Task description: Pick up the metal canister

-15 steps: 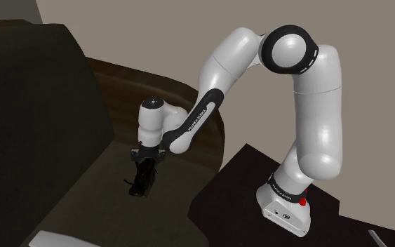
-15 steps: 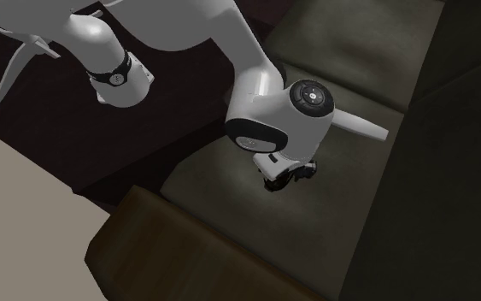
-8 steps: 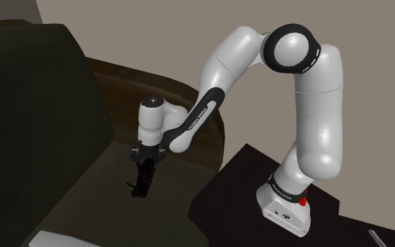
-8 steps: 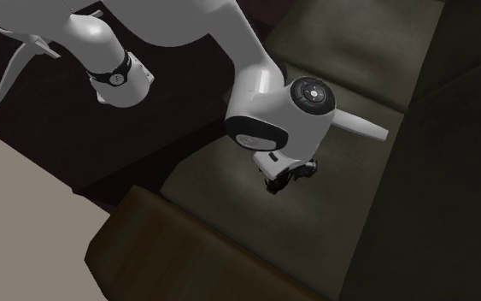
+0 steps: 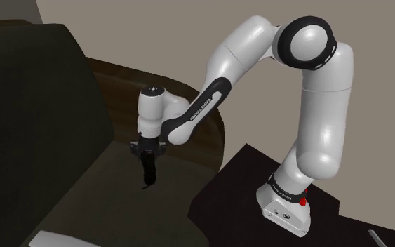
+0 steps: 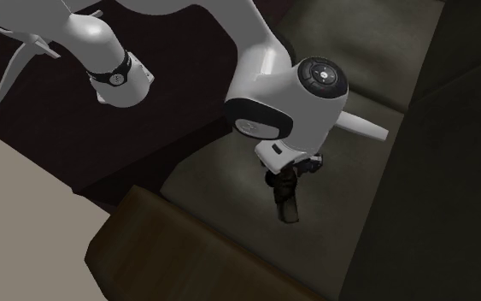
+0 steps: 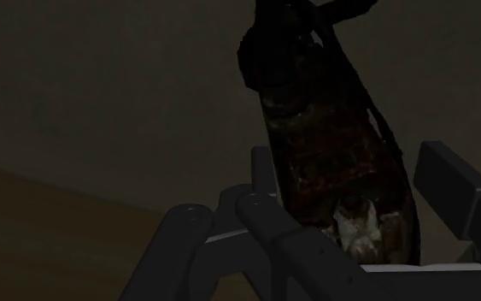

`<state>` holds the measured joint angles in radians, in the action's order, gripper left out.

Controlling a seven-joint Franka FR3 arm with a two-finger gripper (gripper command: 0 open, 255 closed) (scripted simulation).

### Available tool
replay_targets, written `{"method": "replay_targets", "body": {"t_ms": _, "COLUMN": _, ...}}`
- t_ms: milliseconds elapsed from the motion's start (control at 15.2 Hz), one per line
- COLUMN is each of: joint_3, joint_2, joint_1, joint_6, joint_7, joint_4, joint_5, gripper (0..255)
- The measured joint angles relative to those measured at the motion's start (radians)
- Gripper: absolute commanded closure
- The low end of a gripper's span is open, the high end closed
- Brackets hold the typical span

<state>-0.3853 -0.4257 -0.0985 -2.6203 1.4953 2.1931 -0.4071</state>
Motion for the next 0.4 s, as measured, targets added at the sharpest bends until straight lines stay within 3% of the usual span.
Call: {"method": "replay_targets", "body": {"t_ms": 396, "joint_3": -0.038, "joint_2": 0.069, "joint_1": 0.03, "joint_6": 0.051, "joint_7": -0.042, "joint_4": 0.013, "joint_5": 0.055, "gripper": 255}}
